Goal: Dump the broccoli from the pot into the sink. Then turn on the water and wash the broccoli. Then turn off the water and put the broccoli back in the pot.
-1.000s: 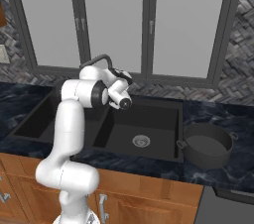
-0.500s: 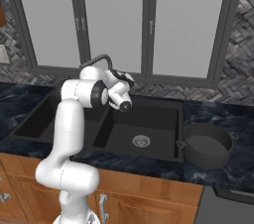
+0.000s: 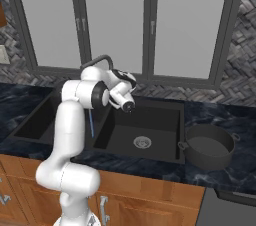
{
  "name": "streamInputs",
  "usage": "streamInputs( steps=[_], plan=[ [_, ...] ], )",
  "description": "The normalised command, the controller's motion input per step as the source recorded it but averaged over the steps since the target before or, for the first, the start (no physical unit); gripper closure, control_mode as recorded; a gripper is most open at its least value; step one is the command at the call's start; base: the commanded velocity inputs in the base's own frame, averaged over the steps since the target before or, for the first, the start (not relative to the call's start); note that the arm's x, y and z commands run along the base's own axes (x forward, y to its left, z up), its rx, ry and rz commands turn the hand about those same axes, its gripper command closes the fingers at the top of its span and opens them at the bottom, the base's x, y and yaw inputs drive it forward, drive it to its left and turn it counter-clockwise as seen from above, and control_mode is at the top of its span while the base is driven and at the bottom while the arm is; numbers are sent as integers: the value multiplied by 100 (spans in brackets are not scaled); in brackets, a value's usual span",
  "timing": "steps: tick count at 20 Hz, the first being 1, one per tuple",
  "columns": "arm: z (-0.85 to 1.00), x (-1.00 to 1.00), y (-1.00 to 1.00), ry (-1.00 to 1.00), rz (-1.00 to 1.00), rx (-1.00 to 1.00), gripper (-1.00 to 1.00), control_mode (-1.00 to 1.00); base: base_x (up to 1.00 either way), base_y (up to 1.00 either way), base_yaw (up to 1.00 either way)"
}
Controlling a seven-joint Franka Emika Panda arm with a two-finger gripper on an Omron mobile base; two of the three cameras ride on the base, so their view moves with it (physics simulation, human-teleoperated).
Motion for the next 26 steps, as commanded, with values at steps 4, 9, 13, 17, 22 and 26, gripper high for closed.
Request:
streamInputs(
  steps=[4, 9, 13, 17, 22, 26],
  plan=[
    [0, -14, -41, 8, -2, 27, -100, -100, 0, 0, 0],
    [8, -91, -45, -8, -4, 19, -100, -100, 0, 0, 0],
    [41, -100, -32, -31, -1, 16, -100, -100, 0, 0, 0],
    [67, -92, -8, -29, -1, 13, -100, -100, 0, 0, 0],
    [25, -63, -1, -6, -1, 2, -100, -100, 0, 0, 0],
    [28, -12, -3, 13, -2, 0, -100, -100, 0, 0, 0]
  ],
)
